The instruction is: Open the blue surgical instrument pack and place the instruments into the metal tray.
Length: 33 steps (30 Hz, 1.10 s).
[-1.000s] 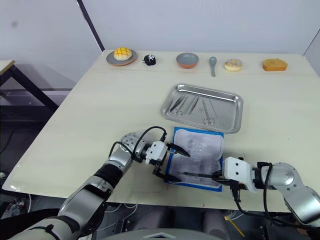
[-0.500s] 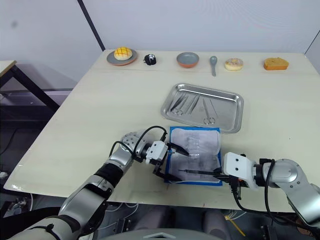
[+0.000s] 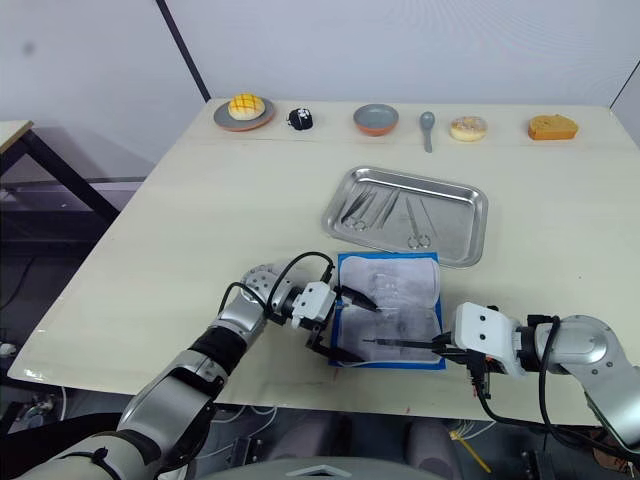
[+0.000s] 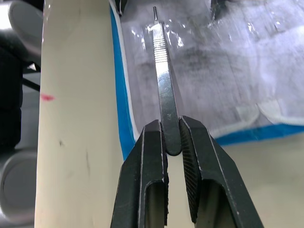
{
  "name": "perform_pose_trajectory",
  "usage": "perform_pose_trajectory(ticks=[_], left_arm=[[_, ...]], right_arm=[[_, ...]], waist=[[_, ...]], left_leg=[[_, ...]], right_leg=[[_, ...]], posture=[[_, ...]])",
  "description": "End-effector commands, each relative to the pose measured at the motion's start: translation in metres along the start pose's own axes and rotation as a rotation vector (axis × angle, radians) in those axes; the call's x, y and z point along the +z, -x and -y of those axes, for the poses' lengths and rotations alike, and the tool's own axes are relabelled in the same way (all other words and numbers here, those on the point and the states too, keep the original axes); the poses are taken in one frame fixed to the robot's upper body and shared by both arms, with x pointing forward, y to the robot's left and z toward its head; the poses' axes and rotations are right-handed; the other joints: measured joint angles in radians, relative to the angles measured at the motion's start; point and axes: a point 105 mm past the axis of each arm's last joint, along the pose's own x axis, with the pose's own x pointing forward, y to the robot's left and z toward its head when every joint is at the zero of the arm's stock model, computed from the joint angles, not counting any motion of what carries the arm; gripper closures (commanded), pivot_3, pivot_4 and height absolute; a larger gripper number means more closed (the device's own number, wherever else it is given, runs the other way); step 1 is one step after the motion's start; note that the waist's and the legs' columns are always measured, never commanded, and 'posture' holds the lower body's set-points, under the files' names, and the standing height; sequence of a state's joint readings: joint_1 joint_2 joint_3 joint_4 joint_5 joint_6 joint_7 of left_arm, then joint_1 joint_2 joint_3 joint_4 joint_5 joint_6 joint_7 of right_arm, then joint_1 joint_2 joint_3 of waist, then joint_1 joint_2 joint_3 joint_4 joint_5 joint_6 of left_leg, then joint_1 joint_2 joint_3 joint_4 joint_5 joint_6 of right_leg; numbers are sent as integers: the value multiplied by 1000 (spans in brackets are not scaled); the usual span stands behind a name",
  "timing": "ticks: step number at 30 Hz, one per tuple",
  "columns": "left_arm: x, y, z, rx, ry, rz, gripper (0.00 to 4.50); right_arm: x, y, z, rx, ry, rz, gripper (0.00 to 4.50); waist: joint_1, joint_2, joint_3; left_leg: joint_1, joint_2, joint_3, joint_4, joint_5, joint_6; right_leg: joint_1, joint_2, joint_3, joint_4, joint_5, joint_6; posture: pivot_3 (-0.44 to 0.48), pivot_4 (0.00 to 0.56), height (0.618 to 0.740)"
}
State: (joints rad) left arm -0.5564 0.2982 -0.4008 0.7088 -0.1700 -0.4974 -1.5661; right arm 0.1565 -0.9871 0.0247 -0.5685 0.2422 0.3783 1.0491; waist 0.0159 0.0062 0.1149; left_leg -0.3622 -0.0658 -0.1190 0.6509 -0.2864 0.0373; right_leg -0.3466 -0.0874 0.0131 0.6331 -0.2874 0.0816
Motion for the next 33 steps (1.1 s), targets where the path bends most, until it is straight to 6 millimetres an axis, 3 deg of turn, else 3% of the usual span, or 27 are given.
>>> perform_pose_trajectory(ticks=[1,10,23,28,33], left_arm=[[-45,-9,49,-169,199,-127,0],[-46,-9,49,-167,200,-125,0],[-47,-8,49,-164,199,-127,0],[-48,-7,48,-159,201,-129,0],[-48,-7,47,-154,201,-129,0]], right_arm=[[4,15,14,-72,55,-9,4465],[-8,32,12,-81,40,-49,4465],[-28,83,-6,-137,-38,-64,4465],[-17,94,8,-307,-157,49,4465],[3,90,32,-448,-288,211,4465]], waist=[[0,0,0],[2,1,0],[6,2,1],[6,2,1],[5,3,1]], left_leg=[[0,0,0,0,0,0],[0,0,0,0,0,0],[-1,0,0,0,0,0],[0,0,0,-1,0,0],[0,0,-1,-1,0,0]], right_leg=[[0,0,0,0,0,0],[0,0,0,0,0,0],[1,0,0,-3,0,0],[1,-2,1,-3,-1,2],[1,-4,3,-3,0,1]], posture=[[0,150,740],[0,150,740],[0,150,740],[0,150,740],[0,150,740]])
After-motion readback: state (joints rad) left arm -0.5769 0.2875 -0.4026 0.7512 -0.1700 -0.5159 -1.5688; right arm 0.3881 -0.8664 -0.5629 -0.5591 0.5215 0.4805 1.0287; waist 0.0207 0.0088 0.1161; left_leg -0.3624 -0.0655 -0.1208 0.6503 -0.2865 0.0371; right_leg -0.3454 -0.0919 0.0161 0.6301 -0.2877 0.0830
